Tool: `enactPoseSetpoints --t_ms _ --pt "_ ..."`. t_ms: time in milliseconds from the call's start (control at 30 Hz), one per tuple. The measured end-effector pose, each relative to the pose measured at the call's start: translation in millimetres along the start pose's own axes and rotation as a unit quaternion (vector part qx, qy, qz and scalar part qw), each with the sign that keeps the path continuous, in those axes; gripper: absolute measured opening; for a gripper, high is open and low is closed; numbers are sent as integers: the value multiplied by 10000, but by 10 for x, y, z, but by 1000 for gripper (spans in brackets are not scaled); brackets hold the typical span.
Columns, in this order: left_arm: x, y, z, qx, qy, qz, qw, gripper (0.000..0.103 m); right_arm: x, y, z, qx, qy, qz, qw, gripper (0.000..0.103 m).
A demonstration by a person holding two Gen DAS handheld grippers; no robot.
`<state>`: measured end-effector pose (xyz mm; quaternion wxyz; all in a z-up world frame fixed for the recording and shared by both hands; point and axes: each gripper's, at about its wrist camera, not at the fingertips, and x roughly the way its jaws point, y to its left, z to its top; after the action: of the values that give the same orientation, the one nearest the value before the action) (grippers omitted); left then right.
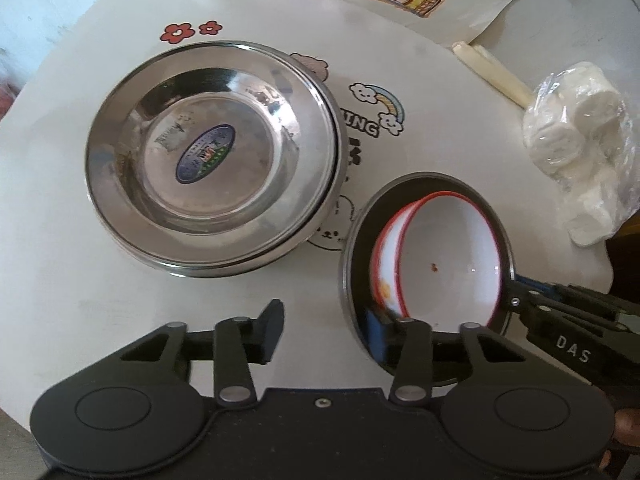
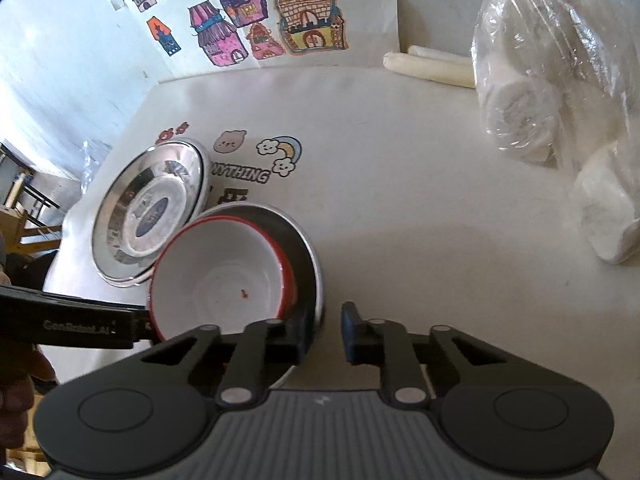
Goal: Organize plates and bowls
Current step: 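Reach both grippers to the deep steel bowl rim and close on it, then carry the steel bowl with nested white bowls over the steel plate stack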
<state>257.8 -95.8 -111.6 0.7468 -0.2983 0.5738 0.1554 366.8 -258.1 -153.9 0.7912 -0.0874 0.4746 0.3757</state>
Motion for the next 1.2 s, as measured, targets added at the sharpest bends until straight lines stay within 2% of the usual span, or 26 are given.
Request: enactPoseSetpoints --t_ms 67,233,333,700,1200 --pt "1 -13 3 24 -11 -64 10000 36 0 8 5 13 8 36 10000 11" --pt "-7 -57 -12 122 -69 -204 9997 20 4 4 5 91 15 55 9999 11" --pt "-9 -102 -17 251 -117 -203 9994 14 6 -8 3 165 29 82 9998 11" --pt "-24 -105 -28 323 -169 -205 9991 14 13 -81 -14 600 73 219 9979 11" --pt "-41 -96 -33 375 -83 -301 9988 12 -51 -25 -70 672 92 155 9976 11"
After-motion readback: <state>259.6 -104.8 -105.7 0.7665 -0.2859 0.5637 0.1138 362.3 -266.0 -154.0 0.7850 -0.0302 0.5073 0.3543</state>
